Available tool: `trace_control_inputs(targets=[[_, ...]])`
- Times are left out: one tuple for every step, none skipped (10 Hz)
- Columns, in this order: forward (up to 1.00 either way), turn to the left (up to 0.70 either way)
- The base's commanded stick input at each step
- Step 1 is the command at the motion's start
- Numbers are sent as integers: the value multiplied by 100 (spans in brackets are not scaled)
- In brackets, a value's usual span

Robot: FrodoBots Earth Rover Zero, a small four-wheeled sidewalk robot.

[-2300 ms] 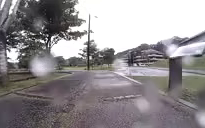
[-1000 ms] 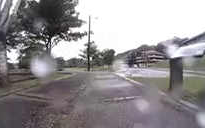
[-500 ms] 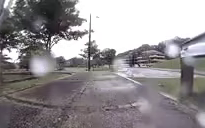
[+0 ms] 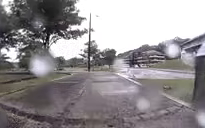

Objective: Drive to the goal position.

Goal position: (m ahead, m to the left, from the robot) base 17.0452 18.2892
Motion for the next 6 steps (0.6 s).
trace_control_inputs(targets=[[70,0],[70,0],[70,0],[70,0],[70,0],[70,0]])
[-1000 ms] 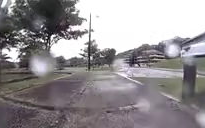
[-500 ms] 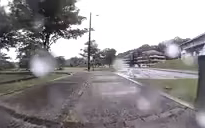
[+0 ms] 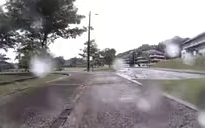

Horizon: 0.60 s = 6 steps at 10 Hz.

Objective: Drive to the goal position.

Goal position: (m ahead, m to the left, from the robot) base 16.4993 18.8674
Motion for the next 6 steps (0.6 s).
trace_control_inputs(targets=[[70,0],[70,0],[70,0],[70,0],[70,0],[70,0]])
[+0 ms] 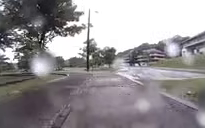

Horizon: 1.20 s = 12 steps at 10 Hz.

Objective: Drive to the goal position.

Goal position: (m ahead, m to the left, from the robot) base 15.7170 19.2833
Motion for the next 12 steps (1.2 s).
trace_control_inputs(targets=[[70,0],[70,0],[70,0],[70,0],[70,0],[70,0],[70,0],[70,0],[70,0],[70,0],[70,0],[70,0]])
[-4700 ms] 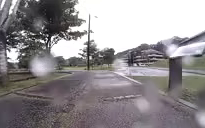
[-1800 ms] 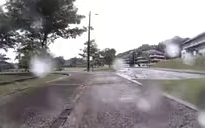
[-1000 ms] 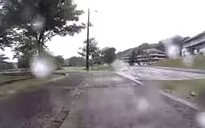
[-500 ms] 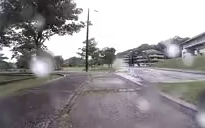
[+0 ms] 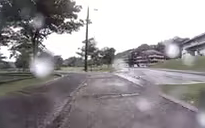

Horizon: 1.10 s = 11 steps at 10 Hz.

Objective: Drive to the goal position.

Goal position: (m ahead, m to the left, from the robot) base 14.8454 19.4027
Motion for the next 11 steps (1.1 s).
trace_control_inputs(targets=[[70,0],[70,0],[70,0],[70,0],[70,0],[70,0],[70,0],[70,0],[70,0],[70,0],[70,0]])
